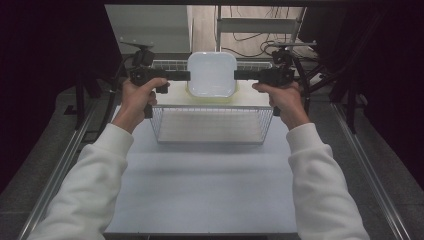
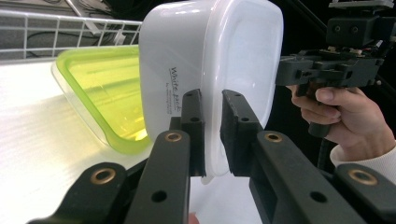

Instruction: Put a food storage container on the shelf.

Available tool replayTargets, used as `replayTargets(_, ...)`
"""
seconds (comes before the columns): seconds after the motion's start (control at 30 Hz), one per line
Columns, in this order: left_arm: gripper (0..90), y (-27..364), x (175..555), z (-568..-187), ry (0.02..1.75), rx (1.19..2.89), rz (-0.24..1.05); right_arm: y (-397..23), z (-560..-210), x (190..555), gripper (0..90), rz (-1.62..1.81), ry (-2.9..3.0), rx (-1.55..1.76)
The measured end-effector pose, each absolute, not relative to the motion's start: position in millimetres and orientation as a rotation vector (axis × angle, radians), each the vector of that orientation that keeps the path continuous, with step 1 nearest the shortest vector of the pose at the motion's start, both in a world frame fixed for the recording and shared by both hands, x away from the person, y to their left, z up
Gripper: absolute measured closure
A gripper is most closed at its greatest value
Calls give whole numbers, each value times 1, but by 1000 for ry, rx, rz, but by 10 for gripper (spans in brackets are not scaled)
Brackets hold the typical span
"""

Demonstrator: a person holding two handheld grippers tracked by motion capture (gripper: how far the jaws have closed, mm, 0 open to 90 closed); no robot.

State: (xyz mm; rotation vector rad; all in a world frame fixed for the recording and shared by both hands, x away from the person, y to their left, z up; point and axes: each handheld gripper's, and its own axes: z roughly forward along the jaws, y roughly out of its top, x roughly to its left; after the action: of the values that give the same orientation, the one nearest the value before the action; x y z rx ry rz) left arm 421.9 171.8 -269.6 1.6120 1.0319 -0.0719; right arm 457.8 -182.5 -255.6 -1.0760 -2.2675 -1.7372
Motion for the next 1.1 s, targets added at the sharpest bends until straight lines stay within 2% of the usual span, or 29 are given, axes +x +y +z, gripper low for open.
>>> replayTargets(0.6, 799, 170, 454, -272, 1080, 1606, -106, -182, -257, 489, 793, -1699, -2231, -1124)
replayTargets(0.83, 799, 173, 461, -275, 1089, 1593, -147, -183, -259, 495, 793, -1691, -2191, -1133)
replayTargets(1.1, 801, 180, 478, -276, 1143, 1540, -255, -180, -257, 506, 782, -1646, -2134, -1201)
